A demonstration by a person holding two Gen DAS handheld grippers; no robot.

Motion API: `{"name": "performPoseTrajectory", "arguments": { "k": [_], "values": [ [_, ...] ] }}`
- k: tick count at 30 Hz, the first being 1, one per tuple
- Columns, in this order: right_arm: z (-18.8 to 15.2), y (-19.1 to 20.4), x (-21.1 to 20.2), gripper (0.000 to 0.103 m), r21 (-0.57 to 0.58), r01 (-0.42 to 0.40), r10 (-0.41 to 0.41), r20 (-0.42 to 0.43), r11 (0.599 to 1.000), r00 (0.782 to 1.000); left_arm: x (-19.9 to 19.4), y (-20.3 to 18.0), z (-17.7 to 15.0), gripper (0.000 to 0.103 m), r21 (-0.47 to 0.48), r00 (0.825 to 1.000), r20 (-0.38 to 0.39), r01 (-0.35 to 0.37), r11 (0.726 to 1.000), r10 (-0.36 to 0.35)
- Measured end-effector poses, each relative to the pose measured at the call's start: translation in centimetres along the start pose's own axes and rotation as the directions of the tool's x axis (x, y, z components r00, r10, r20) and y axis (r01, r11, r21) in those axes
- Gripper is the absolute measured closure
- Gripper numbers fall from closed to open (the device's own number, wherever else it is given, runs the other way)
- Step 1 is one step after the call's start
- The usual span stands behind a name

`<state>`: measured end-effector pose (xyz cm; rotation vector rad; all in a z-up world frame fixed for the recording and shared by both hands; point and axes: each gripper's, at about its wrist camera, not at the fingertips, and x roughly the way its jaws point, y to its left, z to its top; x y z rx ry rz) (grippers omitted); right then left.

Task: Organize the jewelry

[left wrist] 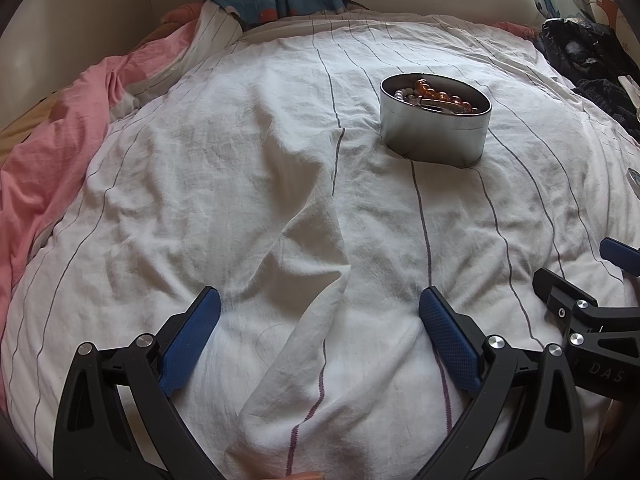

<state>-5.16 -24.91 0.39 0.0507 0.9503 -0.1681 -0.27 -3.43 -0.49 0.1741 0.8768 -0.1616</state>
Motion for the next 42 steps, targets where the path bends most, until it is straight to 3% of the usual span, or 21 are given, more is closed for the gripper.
{"name": "performPoseTrajectory", "arguments": {
  "k": [20,25,42],
  "values": [
    [0.0,0.0,0.0,0.007,0.0,0.001,-0.001,0.0,1.0,1.0,0.0,-0.1,0.0,0.007,0.002,1.0,0.0,-0.002,1.0,0.002],
    [-0.1,0.2,0.0,0.007,0.001,-0.002,0.002,-0.002,1.0,1.0,0.1,-0.5,0.1,0.007,0.023,0.999,-0.011,-0.037,0.999,0.037],
    [-2.1,0.1,-2.3,0.007,-0.019,-0.1,0.1,0.0,0.995,0.995,0.2,-0.3,0.1,0.007,0.011,1.0,-0.019,-0.016,1.0,0.017]
  ]
}}
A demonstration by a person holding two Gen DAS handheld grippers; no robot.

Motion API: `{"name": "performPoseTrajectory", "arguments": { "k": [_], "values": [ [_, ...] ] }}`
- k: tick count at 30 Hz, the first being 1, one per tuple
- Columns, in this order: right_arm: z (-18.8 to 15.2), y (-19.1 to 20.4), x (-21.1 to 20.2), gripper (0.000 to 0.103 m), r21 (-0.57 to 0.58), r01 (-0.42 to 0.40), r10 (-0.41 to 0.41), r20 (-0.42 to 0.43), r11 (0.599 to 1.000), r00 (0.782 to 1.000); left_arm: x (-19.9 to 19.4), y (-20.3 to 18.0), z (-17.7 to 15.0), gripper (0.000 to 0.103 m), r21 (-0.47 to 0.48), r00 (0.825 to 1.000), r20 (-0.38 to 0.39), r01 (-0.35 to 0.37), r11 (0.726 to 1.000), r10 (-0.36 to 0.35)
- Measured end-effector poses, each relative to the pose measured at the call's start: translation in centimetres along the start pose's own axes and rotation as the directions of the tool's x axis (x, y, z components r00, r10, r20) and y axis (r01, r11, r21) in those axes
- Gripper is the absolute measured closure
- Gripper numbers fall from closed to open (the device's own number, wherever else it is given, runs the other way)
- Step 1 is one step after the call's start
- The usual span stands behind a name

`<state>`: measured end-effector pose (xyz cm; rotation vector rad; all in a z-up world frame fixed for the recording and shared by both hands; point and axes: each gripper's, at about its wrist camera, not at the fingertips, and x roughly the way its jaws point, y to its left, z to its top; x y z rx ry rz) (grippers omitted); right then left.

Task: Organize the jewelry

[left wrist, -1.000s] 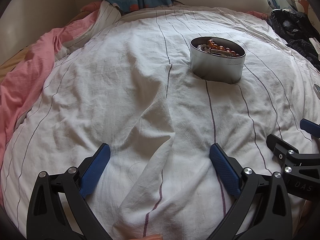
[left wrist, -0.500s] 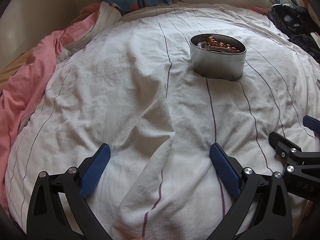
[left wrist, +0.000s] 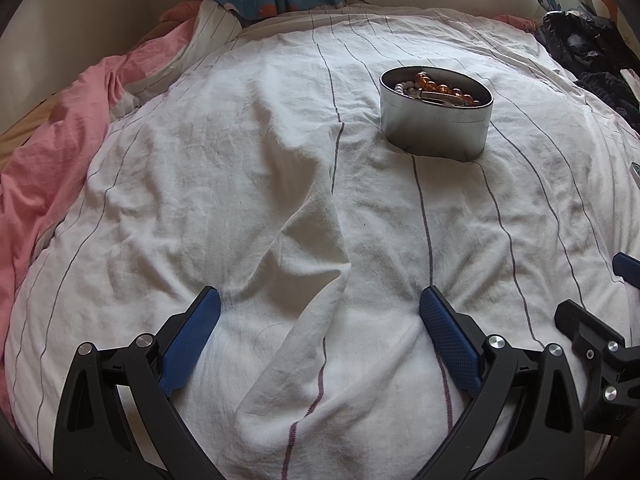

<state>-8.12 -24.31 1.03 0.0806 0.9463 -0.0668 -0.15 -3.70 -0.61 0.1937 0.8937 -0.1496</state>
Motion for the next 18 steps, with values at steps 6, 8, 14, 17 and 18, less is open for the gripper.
{"name": "performPoseTrajectory", "arguments": {
  "k": [6,8,14,17,18],
  "values": [
    [-0.37,0.41,-0.12,0.007,-0.013,0.02,-0.02,0.014,1.0,1.0,0.25,-0.06,-0.07,0.007,0.001,1.0,-0.004,-0.002,1.0,0.002],
    [-0.45,0.51,-0.09,0.007,-0.019,0.027,-0.027,0.019,0.999,0.999,0.25,-0.07,-0.07,0.007,0.001,1.0,-0.005,-0.001,1.0,0.001],
    [-0.56,-0.12,0.28,0.007,0.033,0.0,-0.001,0.015,0.999,1.0,0.28,-0.04,-0.05,0.007,0.002,1.0,-0.004,-0.002,1.0,0.002],
    [-0.62,-0.11,0.33,0.007,0.038,0.007,-0.007,0.013,0.999,1.0,0.25,-0.08,-0.07,0.007,0.001,1.0,-0.005,-0.002,1.0,0.002],
    [-0.66,-0.02,0.35,0.007,0.038,0.013,-0.014,0.011,0.999,1.0,0.25,-0.09,-0.07,0.007,0.002,1.0,-0.005,-0.002,1.0,0.002]
  ]
}}
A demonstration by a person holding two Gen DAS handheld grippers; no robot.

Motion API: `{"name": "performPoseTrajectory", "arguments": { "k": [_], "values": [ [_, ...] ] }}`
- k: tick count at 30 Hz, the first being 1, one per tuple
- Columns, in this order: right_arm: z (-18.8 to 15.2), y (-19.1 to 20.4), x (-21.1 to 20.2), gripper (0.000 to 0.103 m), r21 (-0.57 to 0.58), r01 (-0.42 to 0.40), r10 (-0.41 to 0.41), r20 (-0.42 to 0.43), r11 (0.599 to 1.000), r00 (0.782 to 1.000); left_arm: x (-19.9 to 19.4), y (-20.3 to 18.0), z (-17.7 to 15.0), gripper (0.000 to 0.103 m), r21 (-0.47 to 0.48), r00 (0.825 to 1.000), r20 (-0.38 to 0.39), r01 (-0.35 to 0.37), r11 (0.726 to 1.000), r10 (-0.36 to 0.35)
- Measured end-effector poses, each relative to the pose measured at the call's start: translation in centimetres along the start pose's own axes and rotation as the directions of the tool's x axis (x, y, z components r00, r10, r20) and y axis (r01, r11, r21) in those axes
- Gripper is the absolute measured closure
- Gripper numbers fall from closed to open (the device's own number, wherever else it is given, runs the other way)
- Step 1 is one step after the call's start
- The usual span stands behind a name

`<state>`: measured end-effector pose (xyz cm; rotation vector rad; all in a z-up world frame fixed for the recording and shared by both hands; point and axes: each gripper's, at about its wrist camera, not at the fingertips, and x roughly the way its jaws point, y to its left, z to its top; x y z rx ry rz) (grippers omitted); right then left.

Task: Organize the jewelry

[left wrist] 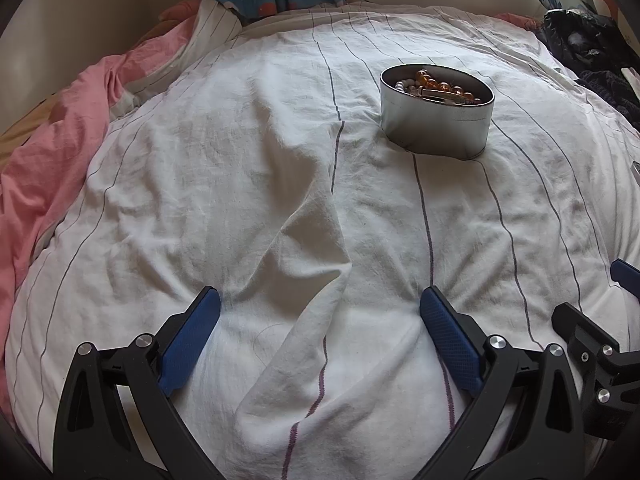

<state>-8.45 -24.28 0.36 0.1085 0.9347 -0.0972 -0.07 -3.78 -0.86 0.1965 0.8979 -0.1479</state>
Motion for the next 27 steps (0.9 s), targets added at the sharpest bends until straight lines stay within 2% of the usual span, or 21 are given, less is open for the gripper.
{"name": "performPoseTrajectory", "arguments": {
  "k": [6,15,19,27],
  "values": [
    [0.0,-0.4,0.1,0.007,0.026,-0.006,0.006,-0.007,1.0,1.0,0.0,0.0,0.0,0.007,0.0,1.0,0.0,0.0,1.0,0.0],
    [0.1,0.7,0.0,0.007,-0.039,0.037,-0.037,0.007,0.999,0.999,0.0,0.0,0.0,0.007,0.0,1.0,0.0,-0.001,1.0,0.001],
    [0.1,0.3,0.0,0.007,-0.02,0.007,-0.007,-0.001,1.0,1.0,0.0,0.0,0.0,0.007,0.0,1.0,0.0,0.0,1.0,0.0],
    [0.2,0.3,0.0,0.007,-0.024,0.014,-0.014,-0.001,1.0,1.0,0.0,0.0,0.0,0.007,0.0,1.0,0.0,0.0,1.0,0.0]
  ]
}}
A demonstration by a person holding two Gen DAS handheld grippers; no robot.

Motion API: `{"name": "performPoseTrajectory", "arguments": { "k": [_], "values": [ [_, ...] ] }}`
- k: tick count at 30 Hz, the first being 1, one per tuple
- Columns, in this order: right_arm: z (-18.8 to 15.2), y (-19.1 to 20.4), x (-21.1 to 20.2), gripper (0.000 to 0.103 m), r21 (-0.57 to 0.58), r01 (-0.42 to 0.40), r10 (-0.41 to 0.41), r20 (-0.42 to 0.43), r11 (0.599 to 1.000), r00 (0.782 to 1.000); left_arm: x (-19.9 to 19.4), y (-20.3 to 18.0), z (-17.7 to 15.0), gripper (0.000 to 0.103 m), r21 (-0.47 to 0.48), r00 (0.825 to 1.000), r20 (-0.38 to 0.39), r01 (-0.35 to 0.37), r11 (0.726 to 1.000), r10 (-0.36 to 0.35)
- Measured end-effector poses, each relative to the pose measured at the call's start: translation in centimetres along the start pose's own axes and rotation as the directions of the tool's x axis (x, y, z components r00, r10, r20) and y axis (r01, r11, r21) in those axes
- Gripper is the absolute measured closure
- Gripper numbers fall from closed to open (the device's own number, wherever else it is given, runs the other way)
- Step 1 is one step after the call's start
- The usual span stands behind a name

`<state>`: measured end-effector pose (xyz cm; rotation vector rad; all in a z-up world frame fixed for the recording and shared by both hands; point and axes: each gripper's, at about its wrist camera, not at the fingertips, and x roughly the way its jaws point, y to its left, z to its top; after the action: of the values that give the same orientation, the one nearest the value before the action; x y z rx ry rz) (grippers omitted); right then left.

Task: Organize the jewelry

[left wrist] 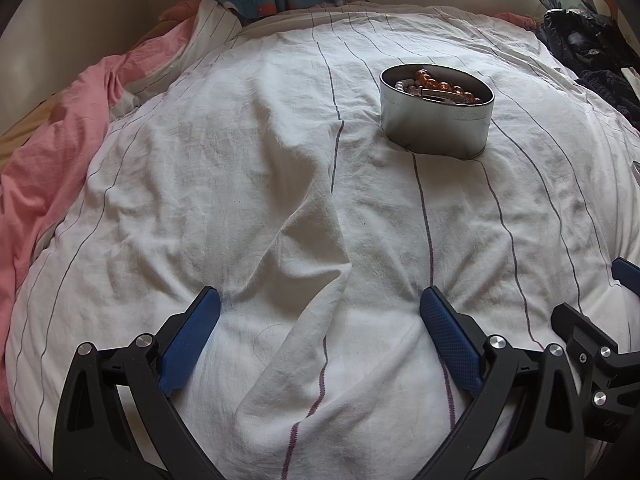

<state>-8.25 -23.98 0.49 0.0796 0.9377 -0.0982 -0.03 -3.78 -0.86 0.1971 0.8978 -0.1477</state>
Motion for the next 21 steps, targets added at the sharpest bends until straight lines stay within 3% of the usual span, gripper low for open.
{"name": "performPoseTrajectory", "arguments": {
  "k": [21],
  "values": [
    [0.15,0.01,0.06,0.007,0.0,0.007,-0.007,-0.004,1.0,1.0,-0.02,-0.01,-0.01,0.007,0.0,1.0,0.0,0.0,1.0,0.0]
  ]
}}
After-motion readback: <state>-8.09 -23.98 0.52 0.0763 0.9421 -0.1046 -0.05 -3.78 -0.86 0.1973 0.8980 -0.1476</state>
